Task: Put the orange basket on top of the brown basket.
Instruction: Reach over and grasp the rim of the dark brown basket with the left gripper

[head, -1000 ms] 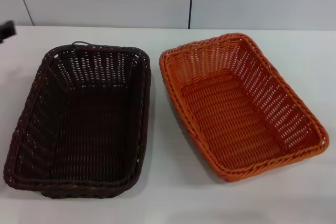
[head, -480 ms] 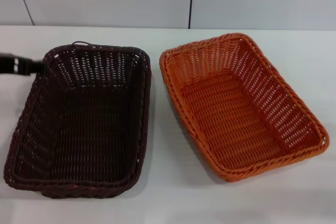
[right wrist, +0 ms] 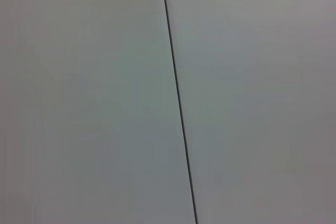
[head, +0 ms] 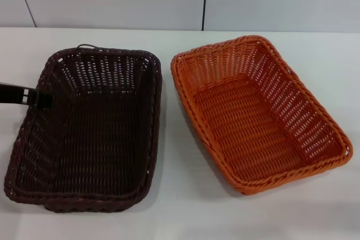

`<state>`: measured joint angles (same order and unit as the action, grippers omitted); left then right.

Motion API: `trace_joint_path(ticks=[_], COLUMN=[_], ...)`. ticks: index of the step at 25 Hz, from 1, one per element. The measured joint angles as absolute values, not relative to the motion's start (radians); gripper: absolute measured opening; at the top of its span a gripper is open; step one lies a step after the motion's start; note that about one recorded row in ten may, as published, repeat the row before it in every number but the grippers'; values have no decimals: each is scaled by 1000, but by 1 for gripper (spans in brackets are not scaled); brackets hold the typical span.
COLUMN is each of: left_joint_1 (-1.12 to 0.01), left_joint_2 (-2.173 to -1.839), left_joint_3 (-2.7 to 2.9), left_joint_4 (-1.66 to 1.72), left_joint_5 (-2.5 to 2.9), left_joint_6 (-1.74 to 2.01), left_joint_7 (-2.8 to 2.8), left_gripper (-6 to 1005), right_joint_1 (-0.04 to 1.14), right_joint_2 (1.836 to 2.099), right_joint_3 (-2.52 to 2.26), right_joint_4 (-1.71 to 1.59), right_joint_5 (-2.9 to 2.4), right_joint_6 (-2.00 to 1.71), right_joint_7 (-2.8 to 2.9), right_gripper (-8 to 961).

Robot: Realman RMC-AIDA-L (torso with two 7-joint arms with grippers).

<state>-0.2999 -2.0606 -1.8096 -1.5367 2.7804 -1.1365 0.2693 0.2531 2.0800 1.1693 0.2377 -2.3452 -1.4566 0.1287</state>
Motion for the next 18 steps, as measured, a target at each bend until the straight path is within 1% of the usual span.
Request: trace_joint_path(ticks=[7,18], left_joint_1=[-326,-327], left_joint_2=[-2062,-2064], left_joint_3=[-1800,-1759], left_joint_4=[-1483,-1493], left_joint_5=[2802,2801], left_joint_6=[-1130,-1138], left_joint_7=[265,262], left_gripper=[747,712], right_joint_1=[253,251], right_joint_2=[2080,2080], right_joint_3=[1169,1169], right_joint_4=[237,229], right_joint_5=[-2348,-2349], right_joint_6=[-1456,-1456], right_joint_7=[128,127], right_gripper=[648,647])
